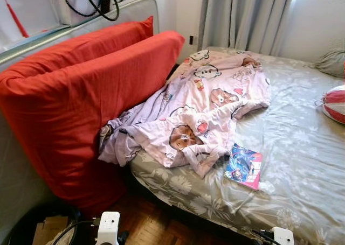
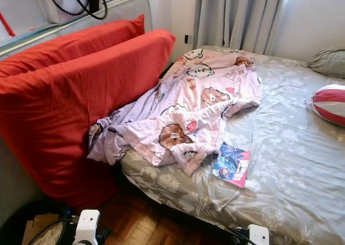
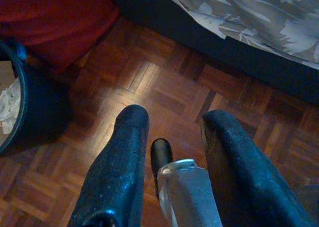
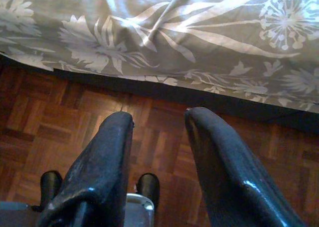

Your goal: Clean up the room

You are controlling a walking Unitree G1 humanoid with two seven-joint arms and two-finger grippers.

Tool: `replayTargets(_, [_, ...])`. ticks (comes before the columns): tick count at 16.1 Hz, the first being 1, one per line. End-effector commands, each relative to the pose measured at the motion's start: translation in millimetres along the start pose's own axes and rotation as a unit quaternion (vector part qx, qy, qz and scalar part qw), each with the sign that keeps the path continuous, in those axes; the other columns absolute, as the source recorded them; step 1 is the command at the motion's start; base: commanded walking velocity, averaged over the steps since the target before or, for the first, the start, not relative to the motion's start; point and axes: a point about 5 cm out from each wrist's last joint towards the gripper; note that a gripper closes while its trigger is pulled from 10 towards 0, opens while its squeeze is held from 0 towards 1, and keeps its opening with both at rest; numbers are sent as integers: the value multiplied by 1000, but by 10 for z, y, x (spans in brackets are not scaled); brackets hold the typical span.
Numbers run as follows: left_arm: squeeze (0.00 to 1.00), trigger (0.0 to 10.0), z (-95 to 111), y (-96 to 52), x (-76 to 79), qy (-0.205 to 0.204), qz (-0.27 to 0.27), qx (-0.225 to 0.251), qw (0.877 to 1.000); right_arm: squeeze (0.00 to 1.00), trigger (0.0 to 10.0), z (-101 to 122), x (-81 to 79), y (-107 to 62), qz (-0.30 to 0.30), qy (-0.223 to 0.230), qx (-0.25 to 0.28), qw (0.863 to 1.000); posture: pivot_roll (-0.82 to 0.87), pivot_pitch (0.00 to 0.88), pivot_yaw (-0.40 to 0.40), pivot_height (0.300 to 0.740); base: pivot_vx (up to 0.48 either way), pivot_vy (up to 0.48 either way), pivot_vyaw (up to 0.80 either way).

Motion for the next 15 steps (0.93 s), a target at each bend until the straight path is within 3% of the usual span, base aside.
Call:
replayTargets(1, [0,10000,-14,-3,-16,-6,2,-5,1000,0,10000,-7,8,-3,-4,4,-2,1000,21,6,-11,740,0,0,0])
replayTargets(5, [0,10000,-13,-2,-12,-10,-1,-5,1000,0,10000,-5,5,-1,-5,10,0,1000,22,6,-12,740,0,0,0])
replayTargets(9, [0,10000,-8,0,-10,-11,-2,-5,1000,0,10000,10,-1,2,1,5,4,1000,23,6,-14,740,0,0,-575])
replayTargets(15, [0,10000,-6,2,-6,-12,-5,-7,1000,0,10000,18,-2,3,1,6,7,1000,24,6,-14,740,242,0,0])
Point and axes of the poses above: a point about 5 cm out from each wrist's last joint towards the gripper, its own y axis pointing out of the wrist towards the gripper, its own z axis along the axis of the wrist's last joint, x = y × z, and after that the axes turned 2 degrees about y, right-handed
